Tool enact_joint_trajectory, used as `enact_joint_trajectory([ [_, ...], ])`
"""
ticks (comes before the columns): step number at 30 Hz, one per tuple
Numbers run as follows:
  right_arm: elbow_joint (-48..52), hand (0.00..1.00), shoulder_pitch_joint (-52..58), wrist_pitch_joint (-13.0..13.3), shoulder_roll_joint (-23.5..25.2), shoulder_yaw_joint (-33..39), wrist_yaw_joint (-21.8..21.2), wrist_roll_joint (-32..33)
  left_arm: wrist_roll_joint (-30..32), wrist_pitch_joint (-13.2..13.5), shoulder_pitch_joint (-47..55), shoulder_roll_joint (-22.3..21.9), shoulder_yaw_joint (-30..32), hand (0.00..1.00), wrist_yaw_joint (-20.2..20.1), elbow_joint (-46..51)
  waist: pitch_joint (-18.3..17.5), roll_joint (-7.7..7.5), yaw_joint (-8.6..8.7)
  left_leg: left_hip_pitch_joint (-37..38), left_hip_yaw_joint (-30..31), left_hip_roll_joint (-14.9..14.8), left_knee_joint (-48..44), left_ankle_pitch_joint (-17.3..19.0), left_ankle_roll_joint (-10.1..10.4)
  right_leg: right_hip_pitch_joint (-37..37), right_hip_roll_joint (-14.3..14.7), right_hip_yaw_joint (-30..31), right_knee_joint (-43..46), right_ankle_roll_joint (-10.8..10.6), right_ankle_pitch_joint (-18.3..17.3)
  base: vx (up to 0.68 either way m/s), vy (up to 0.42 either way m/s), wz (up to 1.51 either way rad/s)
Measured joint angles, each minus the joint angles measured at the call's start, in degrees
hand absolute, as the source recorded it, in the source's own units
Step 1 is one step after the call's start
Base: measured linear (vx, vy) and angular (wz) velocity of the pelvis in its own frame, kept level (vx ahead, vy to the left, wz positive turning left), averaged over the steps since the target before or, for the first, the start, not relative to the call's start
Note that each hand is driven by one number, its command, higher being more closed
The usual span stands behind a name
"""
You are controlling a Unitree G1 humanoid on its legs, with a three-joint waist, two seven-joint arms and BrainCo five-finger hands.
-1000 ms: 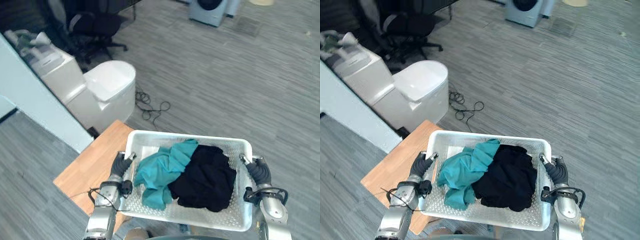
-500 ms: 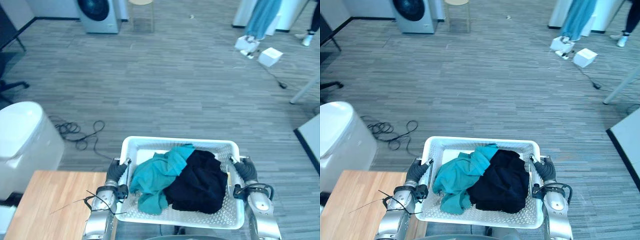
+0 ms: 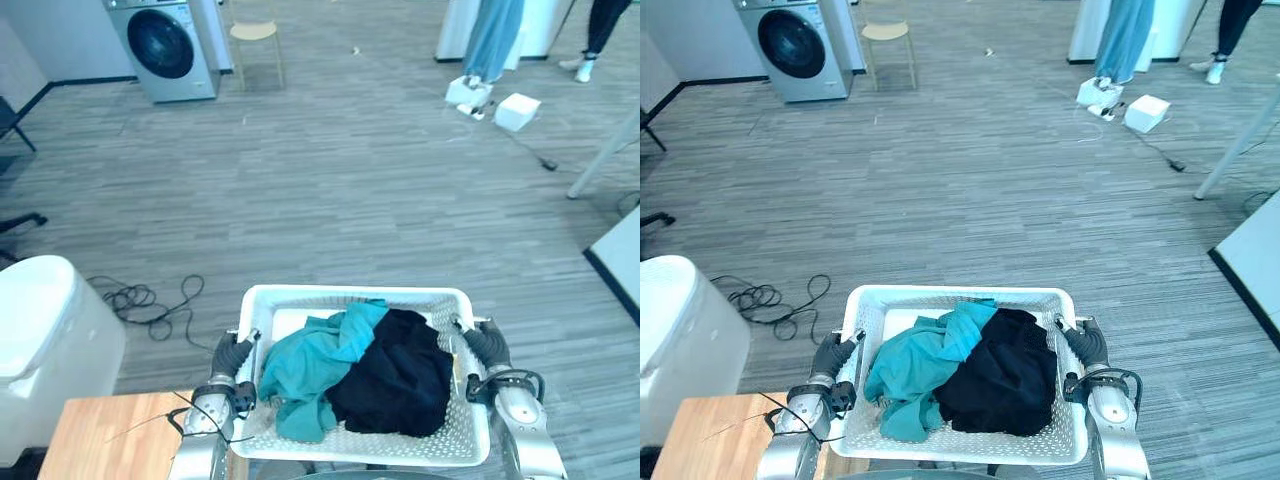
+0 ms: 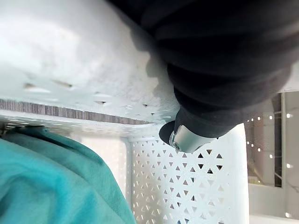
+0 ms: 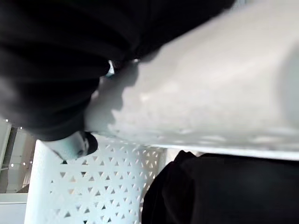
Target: Pick up the laundry basket with both hands and put the clothes into the washing machine.
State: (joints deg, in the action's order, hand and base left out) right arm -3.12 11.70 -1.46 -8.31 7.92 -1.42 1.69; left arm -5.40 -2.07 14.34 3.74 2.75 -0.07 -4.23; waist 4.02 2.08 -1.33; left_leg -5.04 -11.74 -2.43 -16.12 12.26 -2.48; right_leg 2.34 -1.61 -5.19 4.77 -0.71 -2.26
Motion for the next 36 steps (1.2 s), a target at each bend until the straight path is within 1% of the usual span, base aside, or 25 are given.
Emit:
enact_joint_trajectory([
  [4,0.00,1.00,0.02,0.01,0.60,0.02,-0.01,0.01,0.02,0.00,0.61,0.02,0.12,1.00,0.02,0.58,0.02,-0.26,-1.06,0.45,0.24,1.23,1.80,-0.26,-0.42,0.00,-0.88,-0.13,-0.71,-0.32,-0.14,0.05,0.090,0.06],
  [8,0.00,1.00,-0.37,0.03,0.60,0.05,0.03,0.03,0.02,-0.02,0.73,0.19,0.11,1.00,0.13,1.94,0.30,-0.88,-1.06,0.56,0.34,1.53,2.14,-0.29,-0.42,-0.06,-1.12,-0.06,-1.04,-0.70,-0.23,0.05,0.032,0.00],
  [11,0.01,1.00,-0.54,0.05,0.91,0.05,0.08,0.04,0.00,-0.02,0.63,0.52,0.07,1.00,0.25,1.97,0.82,-1.59,-1.09,-0.51,0.48,1.18,-1.59,0.29,0.54,-0.17,-1.28,0.06,0.37,-1.17,-1.84,0.02,-0.013,0.00],
  [12,0.06,1.00,-0.53,0.05,1.24,-0.05,0.16,0.04,0.00,-0.02,0.67,0.57,0.08,1.00,0.35,1.98,1.77,-1.80,-1.19,-2.48,0.47,0.07,-8.55,1.25,2.10,-0.58,-1.18,0.14,2.38,-0.91,-3.56,0.00,-0.055,-0.07],
  [13,1.30,1.00,0.02,-0.01,0.98,-0.78,0.46,0.04,0.00,-0.10,1.49,0.55,0.09,1.00,0.61,2.51,2.87,-1.44,-1.46,-6.26,0.51,-2.30,-21.36,1.41,2.38,-1.22,-0.50,0.35,5.42,-0.56,-6.40,-0.02,-0.046,-0.15],
  [15,4.81,1.00,2.47,0.00,0.64,-1.34,0.60,0.05,-0.05,-0.12,3.71,0.50,0.01,1.00,1.16,4.86,3.24,0.01,-2.37,-9.38,0.53,-5.84,-33.14,0.02,3.18,-2.23,1.27,1.26,9.39,-0.06,-9.82,0.02,0.008,-0.33],
  [16,5.76,1.00,3.24,0.00,0.64,-1.38,0.80,0.05,-0.04,-0.12,3.94,0.48,-0.10,1.00,1.24,5.18,3.14,0.09,-2.72,-9.79,0.54,-6.25,-35.14,-0.85,3.42,-2.38,1.45,1.86,10.33,0.23,-10.43,0.11,0.043,-0.35],
  [17,6.94,1.00,3.83,0.01,0.67,-1.79,1.46,0.05,-0.04,-0.11,4.49,0.49,-0.03,1.00,1.36,6.04,2.75,-0.23,-2.67,-11.39,0.47,-6.46,-37.40,-3.30,4.52,-2.42,1.20,2.48,10.80,0.57,-11.26,0.11,0.035,-0.17],
  [19,7.75,1.00,3.31,0.03,0.58,-1.77,2.07,0.13,-0.05,-0.03,4.35,0.39,0.03,1.00,1.37,6.82,2.84,-0.93,-2.52,-14.73,-0.38,-6.40,-41.03,-6.57,4.55,-2.44,0.14,3.85,10.43,0.93,-11.72,0.18,0.057,-0.09],
  [20,7.68,1.00,2.87,-0.07,0.38,-1.71,2.45,0.35,-0.06,-0.06,4.32,-0.14,-0.02,1.00,1.37,6.75,3.12,-1.69,-2.58,-15.10,-0.70,-4.92,-36.39,-1.82,4.62,-2.39,-1.19,4.49,10.31,0.50,-12.00,0.19,0.088,-0.09],
  [22,6.40,1.00,1.26,-0.08,-0.25,-1.67,2.56,0.47,-0.14,-0.06,4.35,-0.73,0.00,1.00,1.39,6.66,3.07,-1.57,-2.63,-16.22,-0.58,-3.37,-25.43,0.57,5.20,-2.43,-3.31,5.04,10.30,-0.48,-13.28,0.20,0.144,-0.09],
  [23,5.19,1.00,0.18,-0.11,-0.95,-1.73,2.51,0.48,-0.18,-0.05,4.32,-1.10,-0.03,1.00,1.39,6.66,3.11,-1.43,-2.73,-17.20,-0.74,-3.19,-19.99,0.06,5.95,-2.83,-4.29,5.29,9.92,-1.05,-13.95,0.32,0.245,-0.09],
  [24,3.54,1.00,-1.19,-0.13,-1.51,-1.81,2.52,0.49,-0.18,-0.06,4.36,-1.77,0.01,1.00,1.41,6.63,2.88,-1.01,-2.99,-18.22,-1.15,-3.47,-12.33,-1.99,8.48,-3.96,-5.29,5.57,8.78,-1.97,-14.75,0.32,0.245,-0.07],
  [25,3.54,1.00,-1.19,-0.13,-1.51,-1.81,2.52,0.49,-0.18,-0.06,4.36,-1.77,0.01,1.00,1.41,6.63,2.88,-1.01,-2.99,-18.22,-1.15,-3.47,-12.33,-1.99,8.48,-3.96,-5.29,5.57,8.78,-1.97,-14.75,0.40,0.318,-0.21],
  [26,1.37,1.00,-2.61,-0.16,-1.79,-2.13,2.55,0.50,-0.16,-0.17,4.54,-2.52,0.19,1.00,1.68,6.37,1.78,-0.48,-4.24,-17.41,-5.05,-3.49,-9.27,-6.07,6.22,-6.34,-6.95,7.36,6.03,-2.69,-16.15,0.61,0.351,-0.12],
  [27,0.38,1.00,-2.98,-0.17,-2.10,-2.74,2.25,0.42,0.18,-0.19,4.93,-2.95,0.94,1.00,1.75,6.49,0.21,-1.43,-4.11,-17.29,-6.49,-0.86,-11.60,-1.84,0.28,-6.06,-9.17,8.38,11.20,-4.48,-15.39,0.85,0.481,-0.11],
  [28,-0.56,1.00,-3.99,-0.13,-1.61,-3.05,2.26,0.23,0.50,-0.19,5.05,-3.09,1.44,1.00,1.75,6.40,-0.24,-2.35,-4.31,-16.00,-7.72,1.06,-13.46,0.41,-4.13,-0.90,-11.29,10.62,25.30,-10.79,-15.17,0.79,0.390,0.16],
  [29,-0.67,1.00,-3.95,-0.12,-1.22,-2.99,2.29,-0.15,0.83,-0.21,5.03,-2.91,1.48,1.00,1.74,6.37,-0.51,-2.89,-4.16,-15.23,-7.86,2.07,-14.00,1.86,-4.91,1.14,-11.75,12.37,31.61,-14.51,-14.35,0.67,0.344,0.22],
  [30,-1.69,1.00,-3.93,-0.03,0.06,-3.03,2.28,-0.23,1.56,-0.21,4.94,-2.32,1.58,1.00,1.72,6.31,-0.39,-4.47,-3.62,-12.29,-7.90,4.27,-14.35,4.65,-5.34,5.62,-12.01,15.57,46.26,-15.36,-10.14,0.58,0.218,0.31],
  [31,-3.09,1.00,-3.61,-0.03,0.93,-2.97,2.28,-0.47,1.93,-0.44,5.02,-1.72,1.63,1.00,1.71,5.57,-0.45,-5.03,-3.27,-8.20,-6.99,5.95,-13.76,6.48,-6.37,8.35,-12.21,14.33,57.90,-15.08,-8.32,0.69,0.217,0.43],
  [32,-3.68,1.00,-2.70,-0.03,1.88,-2.75,2.28,-1.11,2.16,-0.70,5.03,-0.92,1.31,1.00,1.67,4.97,-0.51,-4.85,-2.55,-3.58,-5.38,7.27,-11.45,7.05,-7.09,9.75,-12.37,10.69,65.19,-14.92,-8.33,0.59,0.143,0.39],
  [33,-3.67,1.00,-2.24,-0.02,2.28,-2.54,2.27,-1.50,2.27,-0.91,5.00,-0.57,1.10,1.00,1.59,4.87,-0.46,-4.57,-2.41,-0.86,-4.40,7.86,-9.26,7.05,-7.10,10.70,-12.27,8.69,67.48,-14.15,-8.55,0.59,0.125,0.42],
  [34,-3.60,1.00,-1.64,0.00,2.27,-1.94,2.27,-1.73,2.38,-1.10,4.93,-0.23,0.16,1.00,1.58,4.86,-0.67,-3.25,-2.16,3.46,-2.56,8.08,-4.99,7.01,-7.04,13.04,-11.73,4.37,68.73,-10.38,-10.22,0.45,0.091,0.33],
  [35,-3.32,1.00,-1.22,0.00,2.19,-1.44,2.26,-1.73,2.38,-1.10,4.86,-0.16,-0.42,1.00,1.59,4.87,-1.01,-2.54,-1.85,5.24,-1.43,7.95,-3.20,6.93,-6.93,14.40,-11.13,2.47,68.19,-8.51,-11.28,0.65,0.109,0.60],
  [36,-2.23,1.00,-0.38,-0.03,2.20,-0.60,2.27,-1.73,2.37,-1.09,4.44,-0.14,-1.31,1.00,1.59,4.84,-1.11,-1.18,-0.61,8.78,1.30,7.52,-0.06,6.66,-6.44,17.11,-9.14,-0.10,65.15,-5.07,-13.48,0.54,0.066,0.72],
])
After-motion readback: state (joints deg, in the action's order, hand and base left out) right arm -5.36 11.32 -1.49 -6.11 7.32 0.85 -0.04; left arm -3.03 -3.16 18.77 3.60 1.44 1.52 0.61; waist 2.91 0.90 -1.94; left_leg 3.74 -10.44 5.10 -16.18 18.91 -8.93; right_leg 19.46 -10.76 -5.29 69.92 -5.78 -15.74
